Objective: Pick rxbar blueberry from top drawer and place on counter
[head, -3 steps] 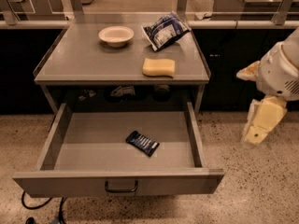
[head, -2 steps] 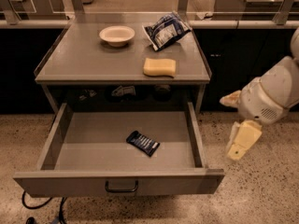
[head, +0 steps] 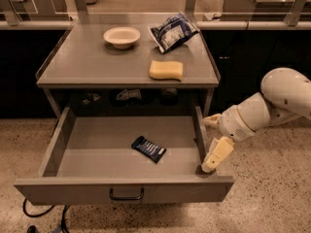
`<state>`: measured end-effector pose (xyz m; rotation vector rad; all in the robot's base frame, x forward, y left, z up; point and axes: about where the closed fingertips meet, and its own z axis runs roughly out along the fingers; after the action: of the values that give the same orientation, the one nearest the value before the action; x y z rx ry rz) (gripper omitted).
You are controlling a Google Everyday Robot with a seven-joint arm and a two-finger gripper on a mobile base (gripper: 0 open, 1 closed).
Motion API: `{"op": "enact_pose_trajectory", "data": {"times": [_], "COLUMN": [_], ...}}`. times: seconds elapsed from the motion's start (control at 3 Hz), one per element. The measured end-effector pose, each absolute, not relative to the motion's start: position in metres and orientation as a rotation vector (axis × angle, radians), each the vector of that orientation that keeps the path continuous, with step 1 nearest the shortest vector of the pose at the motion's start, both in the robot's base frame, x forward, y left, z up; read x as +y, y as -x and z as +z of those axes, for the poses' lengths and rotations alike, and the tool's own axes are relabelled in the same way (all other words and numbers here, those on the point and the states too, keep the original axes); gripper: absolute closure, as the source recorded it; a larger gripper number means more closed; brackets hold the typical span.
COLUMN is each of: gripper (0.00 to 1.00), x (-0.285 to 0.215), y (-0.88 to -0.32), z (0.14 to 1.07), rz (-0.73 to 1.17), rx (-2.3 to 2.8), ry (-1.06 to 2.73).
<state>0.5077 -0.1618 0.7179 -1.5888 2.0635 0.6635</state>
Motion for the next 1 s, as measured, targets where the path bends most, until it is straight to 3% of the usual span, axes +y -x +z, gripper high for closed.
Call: {"op": "enact_pose_trajectory", "data": {"times": [0.33,1.0], "gripper": [0.00,0.00], "x": [-0.142,-0.091], "y": [-0.530,-0.555], "z": [0.705,0.689], "rz": [0.657,0.432], "rx": [2.001,2.033], "ry": [1.544,1.556]}}
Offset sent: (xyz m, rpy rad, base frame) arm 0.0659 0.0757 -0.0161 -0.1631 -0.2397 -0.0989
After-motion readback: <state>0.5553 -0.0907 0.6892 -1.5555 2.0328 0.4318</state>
